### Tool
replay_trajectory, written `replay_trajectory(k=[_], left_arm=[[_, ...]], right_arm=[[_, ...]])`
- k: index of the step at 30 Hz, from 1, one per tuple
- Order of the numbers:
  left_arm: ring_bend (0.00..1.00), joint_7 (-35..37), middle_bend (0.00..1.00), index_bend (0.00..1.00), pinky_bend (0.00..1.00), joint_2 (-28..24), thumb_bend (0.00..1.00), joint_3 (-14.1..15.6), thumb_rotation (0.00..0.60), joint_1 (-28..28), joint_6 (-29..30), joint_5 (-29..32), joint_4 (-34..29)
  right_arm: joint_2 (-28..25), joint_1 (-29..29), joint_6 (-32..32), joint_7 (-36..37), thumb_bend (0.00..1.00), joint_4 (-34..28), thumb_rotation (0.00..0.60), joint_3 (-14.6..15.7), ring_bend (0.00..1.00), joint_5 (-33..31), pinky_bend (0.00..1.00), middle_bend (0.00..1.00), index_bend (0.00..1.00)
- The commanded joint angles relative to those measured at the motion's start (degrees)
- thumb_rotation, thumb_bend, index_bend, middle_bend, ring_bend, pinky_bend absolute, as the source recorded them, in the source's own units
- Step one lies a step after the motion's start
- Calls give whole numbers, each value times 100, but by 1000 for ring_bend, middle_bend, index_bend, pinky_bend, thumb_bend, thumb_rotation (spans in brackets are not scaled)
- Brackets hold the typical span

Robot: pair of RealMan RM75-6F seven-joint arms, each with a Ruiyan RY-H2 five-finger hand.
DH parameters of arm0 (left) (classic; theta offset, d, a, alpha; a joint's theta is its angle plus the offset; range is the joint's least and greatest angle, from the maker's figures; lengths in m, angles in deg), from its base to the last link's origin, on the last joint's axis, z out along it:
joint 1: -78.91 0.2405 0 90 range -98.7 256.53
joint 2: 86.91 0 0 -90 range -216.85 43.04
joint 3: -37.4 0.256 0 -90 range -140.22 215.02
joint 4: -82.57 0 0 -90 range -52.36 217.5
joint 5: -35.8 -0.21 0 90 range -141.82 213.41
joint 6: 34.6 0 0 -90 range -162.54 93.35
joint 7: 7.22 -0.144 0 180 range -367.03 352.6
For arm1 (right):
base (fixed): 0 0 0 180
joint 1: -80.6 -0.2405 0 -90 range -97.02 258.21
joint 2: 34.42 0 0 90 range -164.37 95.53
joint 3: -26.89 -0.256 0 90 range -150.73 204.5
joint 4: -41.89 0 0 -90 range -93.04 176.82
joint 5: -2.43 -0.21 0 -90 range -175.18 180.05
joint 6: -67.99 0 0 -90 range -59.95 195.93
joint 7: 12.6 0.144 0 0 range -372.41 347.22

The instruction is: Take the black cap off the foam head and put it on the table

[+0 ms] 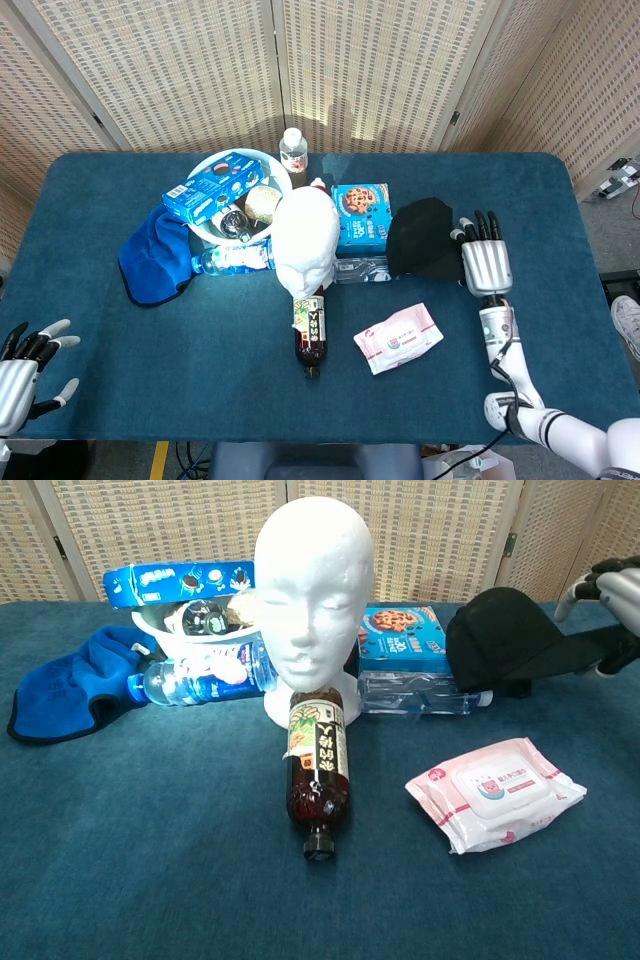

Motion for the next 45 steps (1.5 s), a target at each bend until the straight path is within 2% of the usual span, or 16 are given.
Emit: replay_trajectory(k=[1,5,12,16,22,26,30,37,45], left_arm=[[165,-2,156,310,0,-11,243,-1,600,0,0,4,-6],[165,6,156,300,0,-42,243,0,600,9,8,14,-12],[165,-14,156,295,0,-75,243,3,600,3,-4,11,-50],[165,1,156,292,0,-101,243,-17,600,9,32,17,-63],[165,-16,156,287,0,-119,243,-38,600,-18,18,12,-87],[165,-39,156,287,0,-124,243,-57,600,-29,8,38,-96],[165,-59,156,287,0,-128,243,-71,600,-38,3,53,-108],[165,-90,156,287,0,-78,243,-76,600,-51,40,-12,-110],[164,-97,156,286,0,-18,243,-68,600,-59,102,-119,-93]], right_arm=[[-329,124,244,-372,0,-504,600,-4,0,-334,0,89,127],[-753,243,309,-663,0,-1141,600,46,0,-523,0,29,8],[-1647,603,-40,-693,0,-2320,600,237,0,-314,0,14,0],[-2104,903,-370,-501,0,-2747,600,432,0,15,0,31,0],[-2485,1427,-1177,-78,0,-3046,600,593,34,508,6,161,15],[-2858,1825,-1586,163,0,-3316,600,722,63,654,20,190,33],[-3187,2169,-1892,255,0,-3558,600,868,69,763,24,197,91],[-3646,2594,-2002,678,0,-3778,600,1185,70,1040,28,197,99],[-3839,2667,-1828,1512,0,-3499,600,1507,70,1898,28,206,113]])
